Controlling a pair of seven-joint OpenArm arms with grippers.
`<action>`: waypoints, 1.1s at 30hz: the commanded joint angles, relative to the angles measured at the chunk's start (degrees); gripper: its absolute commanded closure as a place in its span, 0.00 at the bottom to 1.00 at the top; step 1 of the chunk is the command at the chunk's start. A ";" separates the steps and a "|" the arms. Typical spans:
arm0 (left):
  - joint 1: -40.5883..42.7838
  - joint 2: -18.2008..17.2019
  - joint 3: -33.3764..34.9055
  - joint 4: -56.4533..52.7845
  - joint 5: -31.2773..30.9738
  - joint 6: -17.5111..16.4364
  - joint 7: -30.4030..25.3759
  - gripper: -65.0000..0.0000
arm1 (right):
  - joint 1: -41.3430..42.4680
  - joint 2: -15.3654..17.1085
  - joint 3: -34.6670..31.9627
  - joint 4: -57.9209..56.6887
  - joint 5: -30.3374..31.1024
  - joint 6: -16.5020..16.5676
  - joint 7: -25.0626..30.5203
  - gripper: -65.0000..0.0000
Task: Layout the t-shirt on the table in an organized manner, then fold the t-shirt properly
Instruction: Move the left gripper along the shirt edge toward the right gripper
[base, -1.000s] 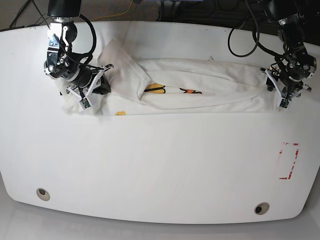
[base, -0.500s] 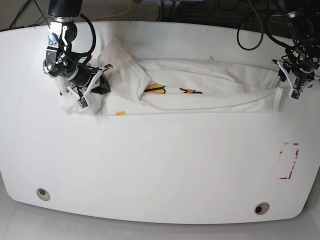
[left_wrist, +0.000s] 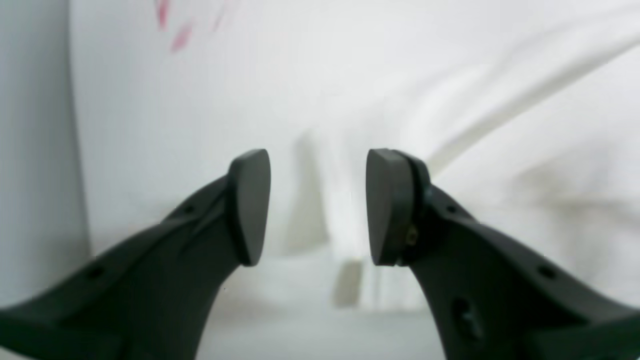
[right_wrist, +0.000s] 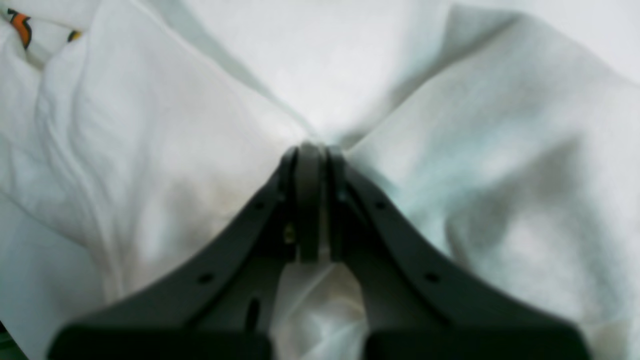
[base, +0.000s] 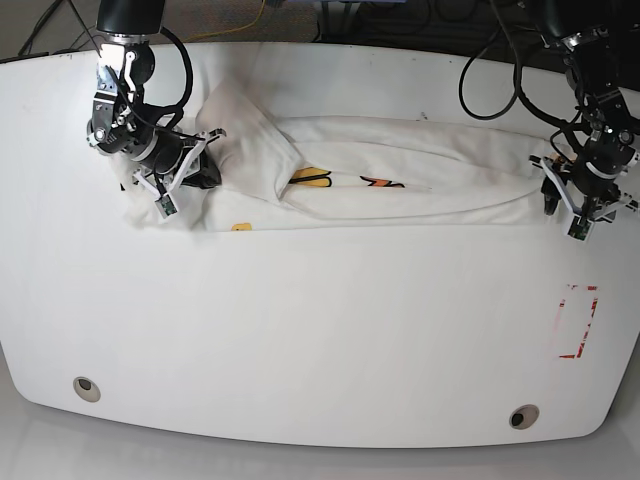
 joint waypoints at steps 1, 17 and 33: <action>-2.18 -1.09 1.15 0.70 0.50 0.42 -0.34 0.55 | -0.30 0.51 -0.03 -0.27 -2.57 -0.73 -2.96 0.95; -6.39 3.30 6.60 -4.66 1.55 0.42 -0.51 0.55 | -0.21 0.51 -0.03 -0.27 -2.57 -0.73 -2.96 0.95; -7.71 6.91 9.59 -8.17 4.89 0.42 -0.42 0.55 | -0.12 0.51 -0.11 -0.27 -2.57 -0.64 -2.96 0.95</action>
